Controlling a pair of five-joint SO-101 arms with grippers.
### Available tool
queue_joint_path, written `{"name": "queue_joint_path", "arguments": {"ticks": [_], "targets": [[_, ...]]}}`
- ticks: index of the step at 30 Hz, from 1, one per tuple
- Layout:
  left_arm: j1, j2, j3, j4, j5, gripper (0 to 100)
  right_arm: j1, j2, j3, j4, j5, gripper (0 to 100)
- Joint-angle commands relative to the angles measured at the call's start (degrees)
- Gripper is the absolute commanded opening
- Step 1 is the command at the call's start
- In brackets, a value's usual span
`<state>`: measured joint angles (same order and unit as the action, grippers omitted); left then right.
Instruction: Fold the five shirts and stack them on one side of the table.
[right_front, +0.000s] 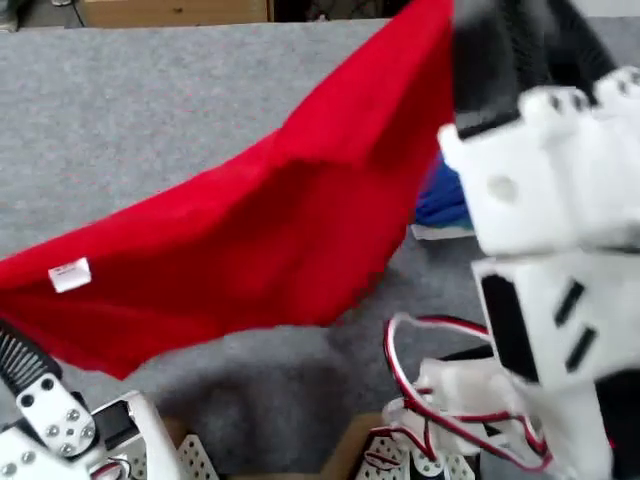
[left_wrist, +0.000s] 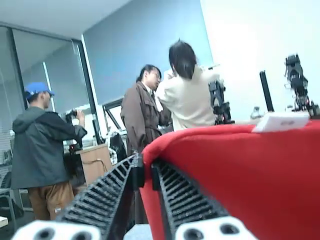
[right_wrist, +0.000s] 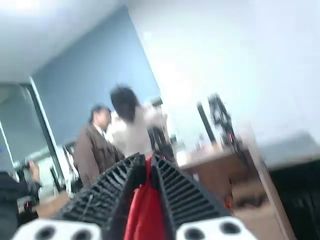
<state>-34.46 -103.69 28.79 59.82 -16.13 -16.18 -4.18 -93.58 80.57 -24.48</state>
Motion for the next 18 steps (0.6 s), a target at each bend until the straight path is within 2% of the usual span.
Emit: {"name": "queue_joint_path", "arguments": {"ticks": [1, 5, 7, 13, 18], "targets": [[-0.3, 0.3, -1.6, 0.4, 2.8, 3, -0.6, -0.6, 3.7, -4.9, 0.9, 1.4], [-0.3, 0.3, 3.7, -1.5, 4.4, 3, -0.6, -0.5, 14.7, -10.5, 0.8, 1.4], [-0.3, 0.4, 10.0, -6.4, 4.1, 3, -0.6, -0.4, 22.5, -14.9, 0.5, 1.4], [1.2, 5.8, 31.7, -31.2, 4.0, 3, -1.8, -0.4, 50.2, -31.7, 0.9, 1.4], [6.5, 23.7, 38.8, -50.2, 0.8, 3, -1.8, 2.8, 70.8, -51.3, 0.9, 1.4]]}}
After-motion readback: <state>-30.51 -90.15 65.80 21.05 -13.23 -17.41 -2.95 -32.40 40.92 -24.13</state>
